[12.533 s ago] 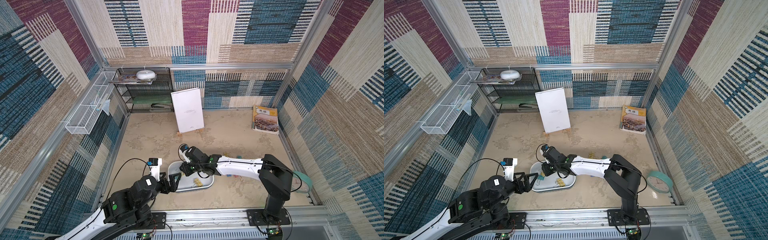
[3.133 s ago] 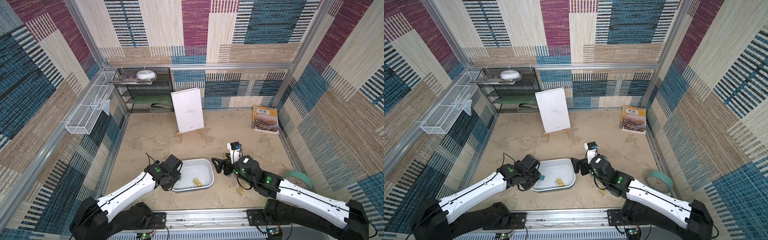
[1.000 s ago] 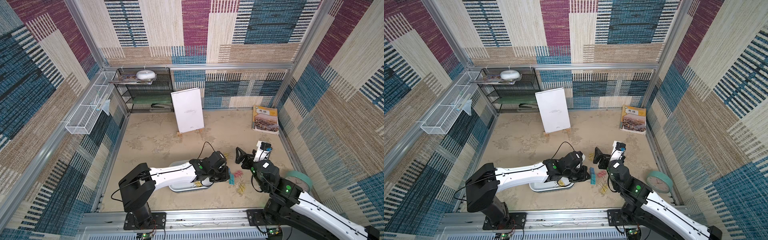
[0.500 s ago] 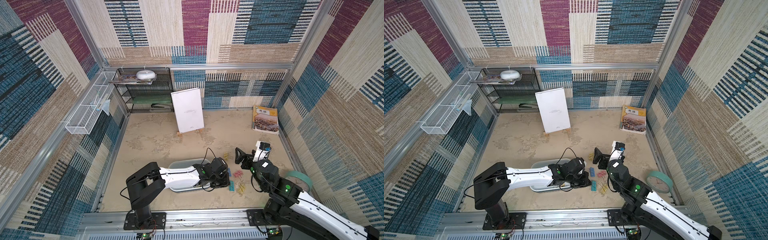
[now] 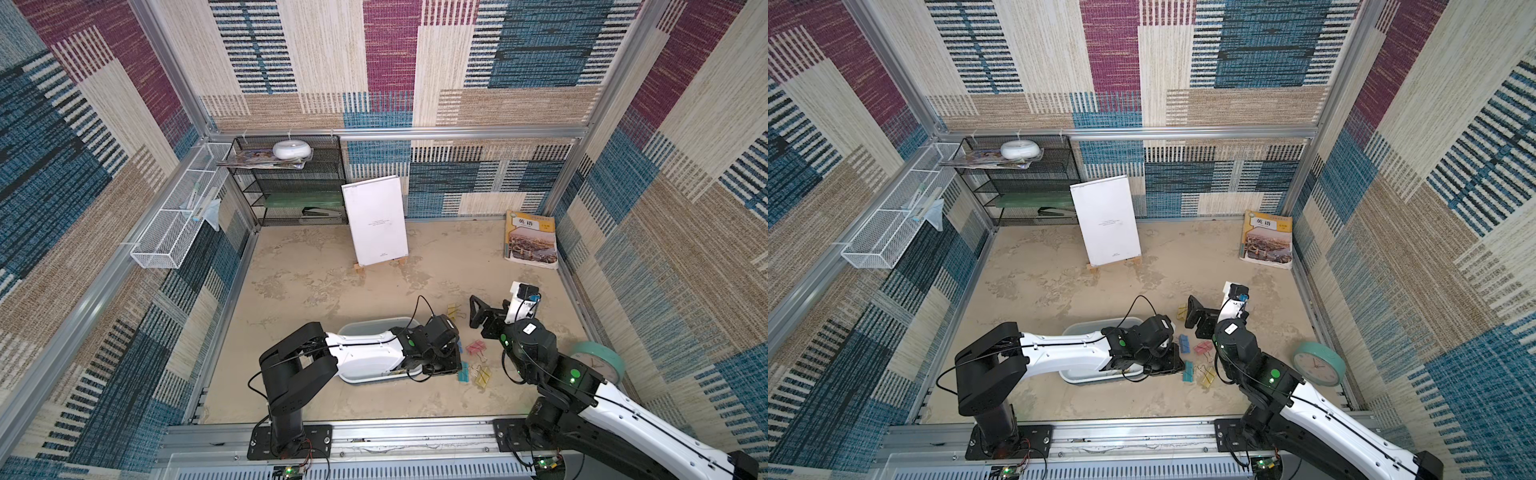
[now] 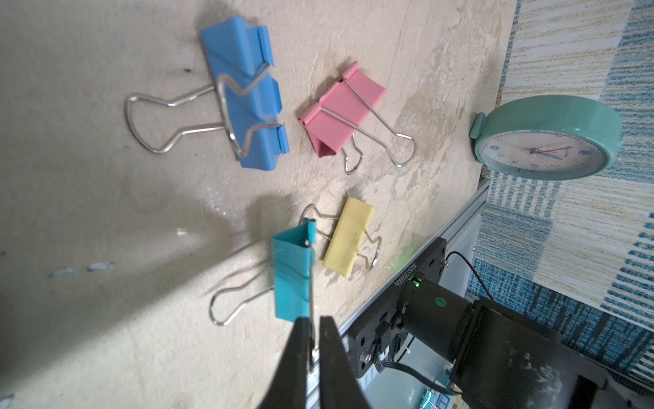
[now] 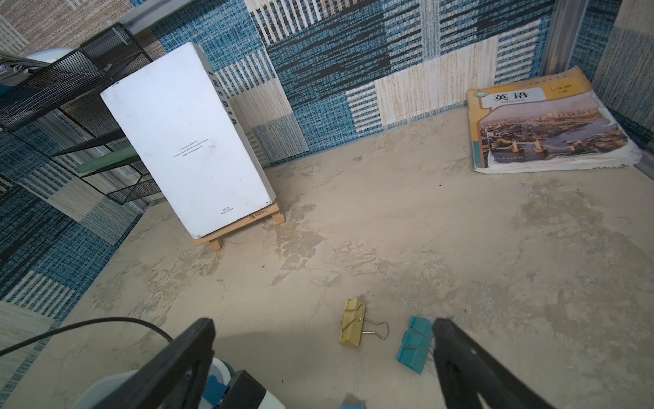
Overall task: Take out the binder clips from the storage box
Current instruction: Place the binder clip at the center of the board.
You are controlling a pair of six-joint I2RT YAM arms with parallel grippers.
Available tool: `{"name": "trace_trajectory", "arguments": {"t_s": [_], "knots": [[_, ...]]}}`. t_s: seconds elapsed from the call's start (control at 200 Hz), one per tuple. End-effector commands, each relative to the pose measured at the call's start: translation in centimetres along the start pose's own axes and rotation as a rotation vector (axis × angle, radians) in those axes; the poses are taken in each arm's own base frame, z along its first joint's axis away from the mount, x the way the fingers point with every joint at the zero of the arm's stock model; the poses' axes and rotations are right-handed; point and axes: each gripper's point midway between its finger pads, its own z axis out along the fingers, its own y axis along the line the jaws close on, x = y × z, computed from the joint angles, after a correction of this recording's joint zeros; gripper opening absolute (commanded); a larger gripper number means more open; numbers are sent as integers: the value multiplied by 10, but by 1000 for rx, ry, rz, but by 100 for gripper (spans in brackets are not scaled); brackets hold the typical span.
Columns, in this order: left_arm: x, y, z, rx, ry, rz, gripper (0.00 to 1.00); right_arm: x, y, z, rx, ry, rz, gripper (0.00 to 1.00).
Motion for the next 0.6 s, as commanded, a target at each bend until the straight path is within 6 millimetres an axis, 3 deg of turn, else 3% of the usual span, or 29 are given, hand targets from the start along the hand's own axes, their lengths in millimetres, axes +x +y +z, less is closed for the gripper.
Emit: {"name": "trace_trajectory", "arguments": {"t_s": [0.0, 0.1, 0.23, 0.421, 0.596], "knots": [[2, 5, -2, -18, 7, 10, 22, -1, 2, 0, -8, -4, 9, 99], [4, 6, -6, -20, 7, 13, 40, 0, 2, 1, -8, -3, 8, 99], [4, 0, -16, -11, 2, 35, 44, 0, 3, 1, -11, -1, 7, 99], [-7, -12, -58, -52, -89, 140, 57, 4, 9, 4, -39, 16, -5, 99], [-23, 4, -96, -117, -174, 145, 66, 9, 17, 7, -78, 33, -13, 99]]}}
